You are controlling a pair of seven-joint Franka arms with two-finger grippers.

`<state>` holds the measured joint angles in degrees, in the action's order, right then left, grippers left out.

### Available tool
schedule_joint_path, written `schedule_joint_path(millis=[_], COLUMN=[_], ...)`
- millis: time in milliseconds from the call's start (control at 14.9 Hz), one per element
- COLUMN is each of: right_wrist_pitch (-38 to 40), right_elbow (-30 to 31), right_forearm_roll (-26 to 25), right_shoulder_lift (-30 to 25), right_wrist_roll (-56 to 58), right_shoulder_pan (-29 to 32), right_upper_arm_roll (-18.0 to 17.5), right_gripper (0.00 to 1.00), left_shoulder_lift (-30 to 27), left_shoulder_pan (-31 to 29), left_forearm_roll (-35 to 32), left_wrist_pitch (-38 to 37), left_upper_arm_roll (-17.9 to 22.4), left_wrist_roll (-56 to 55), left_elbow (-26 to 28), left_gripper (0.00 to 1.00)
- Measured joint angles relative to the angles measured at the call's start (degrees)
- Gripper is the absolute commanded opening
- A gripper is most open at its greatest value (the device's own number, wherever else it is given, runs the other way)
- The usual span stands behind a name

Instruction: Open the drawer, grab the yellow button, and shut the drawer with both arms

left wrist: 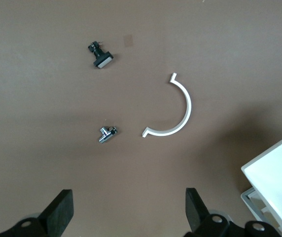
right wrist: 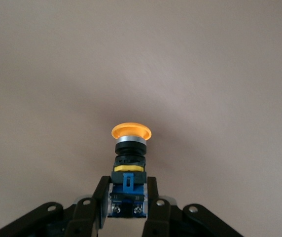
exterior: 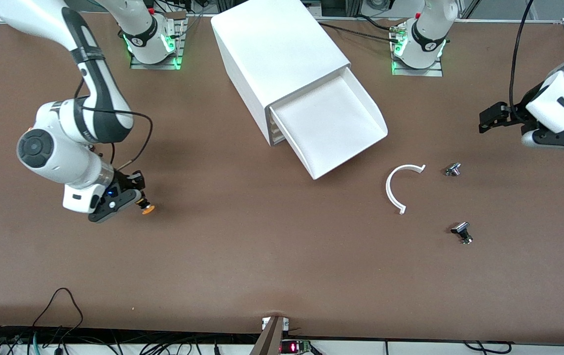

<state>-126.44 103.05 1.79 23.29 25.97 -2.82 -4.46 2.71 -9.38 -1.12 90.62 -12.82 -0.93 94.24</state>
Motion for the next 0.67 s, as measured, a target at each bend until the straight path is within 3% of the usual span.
schedule_joint_path(millis=[403, 671], right_wrist_pitch=[-10.1, -16.7], right_elbow=[6.7, 12.0], right_forearm_roll=[-2.2, -2.3], right_shoulder_lift=[0.2, 1.4], right_wrist_roll=[0.5, 2.7], right_shoulder_pan=[3.4, 6.2], right_upper_arm_roll=[-0.4, -0.4], right_gripper=[0.18, 0.18], left_shoulder_lift=[5.1, 6.8], left_shoulder_pan=[0.0, 0.5], left_forearm_roll=[-2.1, -0.6], left_wrist_pitch=[-2.1, -0.6], left_upper_arm_roll=[0.0, -0.1], left_wrist_roll=[-1.7, -12.4], left_elbow=[0.1, 0.7], left_gripper=[1.00, 1.00])
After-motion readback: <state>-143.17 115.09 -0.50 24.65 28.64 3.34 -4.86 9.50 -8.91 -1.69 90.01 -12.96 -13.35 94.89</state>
